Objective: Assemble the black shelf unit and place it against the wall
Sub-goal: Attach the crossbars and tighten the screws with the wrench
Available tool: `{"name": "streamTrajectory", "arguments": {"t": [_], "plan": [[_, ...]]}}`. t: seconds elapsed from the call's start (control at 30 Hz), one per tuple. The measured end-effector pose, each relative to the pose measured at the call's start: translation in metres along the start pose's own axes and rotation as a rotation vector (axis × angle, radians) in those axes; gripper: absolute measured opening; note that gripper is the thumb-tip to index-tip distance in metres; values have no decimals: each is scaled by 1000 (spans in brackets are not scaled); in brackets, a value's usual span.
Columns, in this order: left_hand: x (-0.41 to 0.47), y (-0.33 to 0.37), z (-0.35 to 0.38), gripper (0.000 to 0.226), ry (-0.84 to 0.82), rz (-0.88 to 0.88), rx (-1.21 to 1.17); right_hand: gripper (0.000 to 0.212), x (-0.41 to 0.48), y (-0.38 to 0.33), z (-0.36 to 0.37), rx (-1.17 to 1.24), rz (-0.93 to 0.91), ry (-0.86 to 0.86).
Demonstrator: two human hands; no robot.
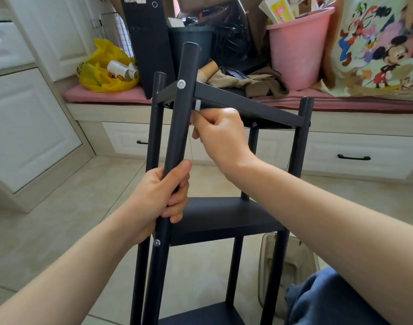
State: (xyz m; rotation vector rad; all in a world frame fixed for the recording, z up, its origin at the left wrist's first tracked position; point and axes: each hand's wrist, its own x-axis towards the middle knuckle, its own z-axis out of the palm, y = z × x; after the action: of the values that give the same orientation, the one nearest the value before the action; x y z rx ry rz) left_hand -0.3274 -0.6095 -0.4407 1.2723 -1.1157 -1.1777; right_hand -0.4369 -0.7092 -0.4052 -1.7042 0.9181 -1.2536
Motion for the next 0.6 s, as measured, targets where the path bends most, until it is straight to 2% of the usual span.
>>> {"name": "streamTrajectory", "arguments": {"t": [0.2, 0.3, 0.47, 0.6], "plan": [[4, 0, -7, 43, -9, 3, 37, 26, 2, -1, 8, 83, 59, 8], [7, -2, -13, 55, -11, -2, 44, 24, 5, 1, 14, 121, 81, 25], [11, -6, -18, 46, 20, 12, 86, 34, 7, 1, 29, 164, 71, 78], [11, -7, -22, 52, -15, 30, 76, 45, 12, 3, 41, 163, 4, 134]]}}
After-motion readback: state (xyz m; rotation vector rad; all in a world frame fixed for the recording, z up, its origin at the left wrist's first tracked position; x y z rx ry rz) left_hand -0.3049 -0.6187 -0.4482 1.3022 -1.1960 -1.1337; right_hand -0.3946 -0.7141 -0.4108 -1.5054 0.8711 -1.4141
